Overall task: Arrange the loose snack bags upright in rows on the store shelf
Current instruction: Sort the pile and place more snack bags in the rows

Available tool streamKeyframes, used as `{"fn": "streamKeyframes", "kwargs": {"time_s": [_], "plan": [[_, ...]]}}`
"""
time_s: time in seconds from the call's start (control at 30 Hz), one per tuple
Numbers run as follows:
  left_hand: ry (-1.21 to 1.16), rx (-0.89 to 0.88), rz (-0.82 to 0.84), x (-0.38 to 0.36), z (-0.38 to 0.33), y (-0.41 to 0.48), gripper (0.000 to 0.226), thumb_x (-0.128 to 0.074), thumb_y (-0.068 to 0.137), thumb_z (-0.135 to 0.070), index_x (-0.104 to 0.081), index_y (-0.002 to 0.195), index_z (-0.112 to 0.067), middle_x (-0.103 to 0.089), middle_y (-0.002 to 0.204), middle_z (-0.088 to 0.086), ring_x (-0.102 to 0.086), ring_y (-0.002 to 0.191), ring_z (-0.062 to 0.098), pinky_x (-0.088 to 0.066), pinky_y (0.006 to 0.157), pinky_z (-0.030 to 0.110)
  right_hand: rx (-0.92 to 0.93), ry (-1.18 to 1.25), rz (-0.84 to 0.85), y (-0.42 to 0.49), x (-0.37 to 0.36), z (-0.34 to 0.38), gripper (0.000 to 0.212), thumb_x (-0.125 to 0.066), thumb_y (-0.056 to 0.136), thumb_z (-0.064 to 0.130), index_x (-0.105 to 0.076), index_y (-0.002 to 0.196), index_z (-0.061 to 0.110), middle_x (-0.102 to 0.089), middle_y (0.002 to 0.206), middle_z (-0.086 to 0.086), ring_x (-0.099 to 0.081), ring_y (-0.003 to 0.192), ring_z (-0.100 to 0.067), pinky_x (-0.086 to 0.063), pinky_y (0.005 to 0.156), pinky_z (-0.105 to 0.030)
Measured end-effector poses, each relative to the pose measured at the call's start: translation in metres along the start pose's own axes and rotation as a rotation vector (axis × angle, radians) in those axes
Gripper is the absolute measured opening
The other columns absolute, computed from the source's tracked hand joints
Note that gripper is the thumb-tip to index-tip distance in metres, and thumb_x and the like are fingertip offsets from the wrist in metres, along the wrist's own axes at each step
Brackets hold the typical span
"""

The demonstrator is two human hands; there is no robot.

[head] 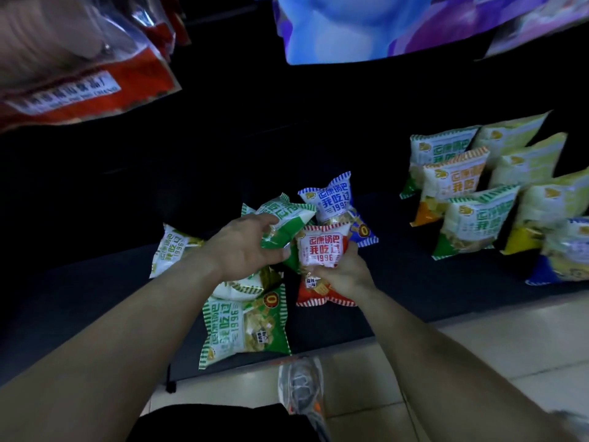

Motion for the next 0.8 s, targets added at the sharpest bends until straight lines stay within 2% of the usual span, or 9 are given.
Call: {"fn": "streamKeyframes", "kwargs": {"time_s": [0.1, 0.23, 0.3, 0.4, 0.47, 0.6, 0.63, 0.7, 0.8], "plan": [[-0.032, -0.010, -0.023, 0.006, -0.014, 0.003, 0.078, -0.070, 0.081, -0.053, -0.036, 0.147, -0.028, -0.048, 0.142, -0.002, -0.048, 0.124, 0.017, -0.037, 0.092, 0.025, 0.080, -0.069, -0.012, -0.017, 0.030, 0.012, 0.085, -0.087, 0.054, 0.053, -0.033, 0.116, 0.033, -0.062, 0.099, 0.015, -0.061, 0.088, -0.005, -0.048, 0.070, -0.030], [-0.026, -0.071, -0.038, 0.009, -0.047, 0.002, 0.078, -0.072, 0.079, -0.052, -0.037, 0.146, -0.029, -0.048, 0.142, -0.003, -0.050, 0.120, 0.015, -0.037, 0.086, 0.021, 0.188, -0.225, -0.015, -0.056, 0.097, 0.046, 0.091, -0.084, 0.051, 0.055, -0.031, 0.121, 0.033, -0.061, 0.104, 0.015, -0.061, 0.091, -0.006, -0.052, 0.078, -0.035], [-0.018, -0.110, -0.045, 0.010, -0.070, -0.001, 0.081, -0.074, 0.078, -0.052, -0.036, 0.146, -0.030, -0.048, 0.141, -0.002, -0.051, 0.117, 0.014, -0.039, 0.083, 0.020, 0.245, -0.322, -0.027, -0.082, 0.137, 0.067, 0.098, -0.081, 0.046, 0.060, -0.031, 0.126, 0.032, -0.060, 0.103, 0.016, -0.061, 0.091, -0.007, -0.051, 0.074, -0.031], [-0.056, -0.180, -0.077, 0.015, -0.110, -0.008, 0.090, -0.077, 0.071, -0.056, -0.035, 0.146, -0.030, -0.049, 0.138, -0.004, -0.049, 0.122, 0.015, -0.042, 0.096, 0.030, 0.315, -0.435, -0.040, -0.127, 0.189, 0.093, 0.099, -0.080, 0.045, 0.063, -0.028, 0.125, 0.037, -0.060, 0.100, 0.018, -0.061, 0.088, -0.003, -0.049, 0.068, -0.029], [-0.118, -0.237, -0.087, 0.017, -0.138, -0.015, 0.096, -0.079, 0.063, -0.061, -0.037, 0.144, -0.030, -0.051, 0.133, -0.008, -0.050, 0.119, 0.012, -0.043, 0.098, 0.030, 0.346, -0.449, -0.048, -0.157, 0.217, 0.100, 0.095, -0.082, 0.046, 0.064, -0.025, 0.120, 0.046, -0.062, 0.101, 0.018, -0.061, 0.086, 0.003, -0.050, 0.067, -0.025], [-0.374, -0.366, 0.033, 0.006, -0.198, -0.037, 0.090, -0.087, 0.059, -0.050, -0.048, 0.137, -0.026, -0.060, 0.115, -0.017, -0.058, 0.101, -0.007, -0.043, 0.080, 0.006, 0.379, -0.382, -0.083, -0.208, 0.251, 0.093, 0.093, -0.087, 0.049, 0.064, -0.020, 0.114, 0.061, -0.064, 0.101, 0.026, -0.060, 0.090, 0.014, -0.050, 0.070, -0.019], [-0.416, -0.392, 0.078, -0.001, -0.212, -0.041, 0.084, -0.089, 0.061, -0.044, -0.052, 0.133, -0.025, -0.063, 0.111, -0.016, -0.059, 0.099, -0.008, -0.046, 0.081, 0.008, 0.381, -0.360, -0.092, -0.216, 0.256, 0.089, 0.094, -0.087, 0.048, 0.065, -0.022, 0.115, 0.062, -0.063, 0.101, 0.031, -0.059, 0.091, 0.014, -0.051, 0.070, -0.019], [-0.457, -0.426, 0.135, -0.012, -0.236, -0.046, 0.073, -0.090, 0.061, -0.040, -0.058, 0.125, -0.026, -0.070, 0.105, -0.011, -0.066, 0.095, 0.000, -0.053, 0.085, 0.020, 0.389, -0.329, -0.101, -0.222, 0.262, 0.082, 0.096, -0.088, 0.048, 0.064, -0.025, 0.120, 0.057, -0.059, 0.104, 0.039, -0.060, 0.092, 0.013, -0.053, 0.072, -0.022], [-0.477, -0.433, 0.079, -0.017, -0.256, -0.043, 0.066, -0.092, 0.057, -0.043, -0.061, 0.114, -0.031, -0.073, 0.092, -0.015, -0.069, 0.082, 0.001, -0.055, 0.069, 0.019, 0.387, -0.319, -0.119, -0.220, 0.276, 0.077, 0.098, -0.086, 0.048, 0.066, -0.030, 0.126, 0.049, -0.062, 0.102, 0.033, -0.061, 0.091, 0.011, -0.052, 0.071, -0.020]]}}
Point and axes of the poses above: each hand's wrist, its own y-axis towards the middle knuckle, its own x-axis out of the back of the hand, z = x × y, the point moved 6 cm from there along y, towards the middle knuckle
